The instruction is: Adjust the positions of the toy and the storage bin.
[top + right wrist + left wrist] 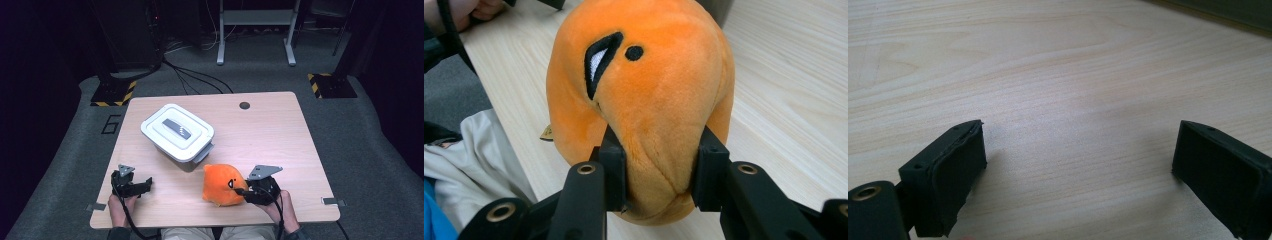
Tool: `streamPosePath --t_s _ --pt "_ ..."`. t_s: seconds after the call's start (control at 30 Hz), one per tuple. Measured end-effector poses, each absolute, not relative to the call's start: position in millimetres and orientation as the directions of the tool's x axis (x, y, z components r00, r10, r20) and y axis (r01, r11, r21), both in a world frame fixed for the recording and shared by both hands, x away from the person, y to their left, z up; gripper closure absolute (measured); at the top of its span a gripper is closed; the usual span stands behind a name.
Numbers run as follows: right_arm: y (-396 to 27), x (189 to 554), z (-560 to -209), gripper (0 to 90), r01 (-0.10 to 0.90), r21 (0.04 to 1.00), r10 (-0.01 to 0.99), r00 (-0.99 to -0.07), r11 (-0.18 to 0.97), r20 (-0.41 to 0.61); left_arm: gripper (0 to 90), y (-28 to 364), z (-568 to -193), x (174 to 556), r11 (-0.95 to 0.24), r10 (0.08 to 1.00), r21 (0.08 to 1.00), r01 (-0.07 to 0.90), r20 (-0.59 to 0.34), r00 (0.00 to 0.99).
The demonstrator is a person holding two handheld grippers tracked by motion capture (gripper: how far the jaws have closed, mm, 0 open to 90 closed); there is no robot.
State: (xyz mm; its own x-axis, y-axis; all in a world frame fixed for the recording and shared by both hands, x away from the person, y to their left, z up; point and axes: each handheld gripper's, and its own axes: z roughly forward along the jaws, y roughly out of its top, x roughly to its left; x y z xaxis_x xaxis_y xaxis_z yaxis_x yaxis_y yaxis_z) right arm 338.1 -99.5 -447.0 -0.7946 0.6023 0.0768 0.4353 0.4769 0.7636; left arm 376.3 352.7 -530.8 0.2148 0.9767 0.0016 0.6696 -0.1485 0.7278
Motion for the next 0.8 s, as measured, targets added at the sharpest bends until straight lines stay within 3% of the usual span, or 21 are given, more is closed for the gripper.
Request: streamPosePath --t_s 0.8 --pt "-147 345 -442 64.8 0.487 0.781 0.738 -0.673 0.391 0.05 6.7 353 -531 376 -0.148 0.977 0.728 0.669 0.001 0.215"
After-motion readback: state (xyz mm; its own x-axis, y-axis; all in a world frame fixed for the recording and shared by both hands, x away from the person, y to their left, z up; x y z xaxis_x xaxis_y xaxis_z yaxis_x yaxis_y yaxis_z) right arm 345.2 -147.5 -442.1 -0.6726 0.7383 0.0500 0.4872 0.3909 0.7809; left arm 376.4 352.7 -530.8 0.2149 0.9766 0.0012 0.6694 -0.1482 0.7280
